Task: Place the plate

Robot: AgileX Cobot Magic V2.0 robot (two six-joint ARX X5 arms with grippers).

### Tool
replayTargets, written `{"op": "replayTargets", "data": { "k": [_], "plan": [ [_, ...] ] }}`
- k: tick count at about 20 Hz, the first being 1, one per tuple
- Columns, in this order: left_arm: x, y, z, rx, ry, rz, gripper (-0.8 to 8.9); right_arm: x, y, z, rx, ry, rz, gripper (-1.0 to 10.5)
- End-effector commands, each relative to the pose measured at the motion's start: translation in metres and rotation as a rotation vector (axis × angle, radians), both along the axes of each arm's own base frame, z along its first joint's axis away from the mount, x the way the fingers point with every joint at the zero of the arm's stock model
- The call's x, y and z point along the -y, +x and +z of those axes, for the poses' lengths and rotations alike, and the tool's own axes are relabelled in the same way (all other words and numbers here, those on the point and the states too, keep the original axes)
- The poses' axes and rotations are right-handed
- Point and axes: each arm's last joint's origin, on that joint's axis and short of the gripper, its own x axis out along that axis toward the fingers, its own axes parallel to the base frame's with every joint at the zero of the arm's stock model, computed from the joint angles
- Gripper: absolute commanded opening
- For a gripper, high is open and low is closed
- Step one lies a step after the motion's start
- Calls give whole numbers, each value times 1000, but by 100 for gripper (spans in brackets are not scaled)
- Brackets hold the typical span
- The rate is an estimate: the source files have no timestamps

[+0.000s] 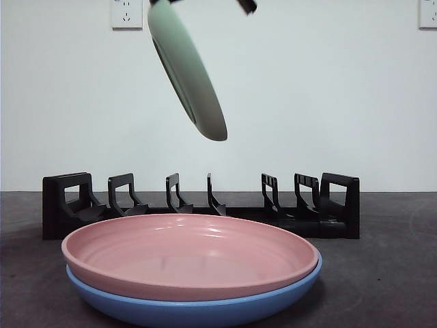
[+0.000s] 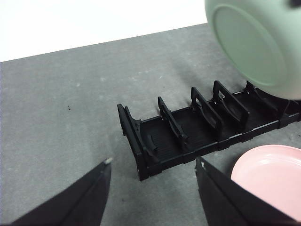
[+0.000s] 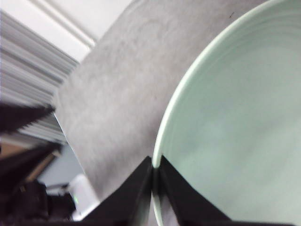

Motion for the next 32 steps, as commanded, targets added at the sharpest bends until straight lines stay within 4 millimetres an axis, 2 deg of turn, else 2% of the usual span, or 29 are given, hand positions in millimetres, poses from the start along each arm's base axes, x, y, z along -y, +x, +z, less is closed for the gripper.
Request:
{"op": "replayTargets", "data": {
  "k": [1,4,6,10,13,16,19,21,25,32],
  "plan": [
    [0,0,4,19,-2,0,282,-9,-20,6,119,-104,45,14],
    [0,0,4,20,-3,0,281,-24,-49,0,252,-343,12,14],
    [0,0,4,20,-3,0,281,-37,-65,-11,275,-406,53,14],
    [0,0,4,20,-2,0,281,-55,-94,-60,277,-588,113,14],
    [0,0,4,20,-2,0,281,-66,-126,-91,353,-739,153,14],
    [0,1,4,19,-2,0,281,-77,-159,-107,432,-787,210,14],
    [0,1,4,19,-2,0,281,-85,-180,-114,442,-764,230,14],
    [0,1,4,19,-2,0,281,-86,-188,-115,443,-760,213,14],
    [0,1,4,19,-2,0,281,-85,-190,-119,412,-763,191,14],
    [0,1,4,19,-2,0,281,-75,-194,-161,374,-827,212,14]
  ]
}}
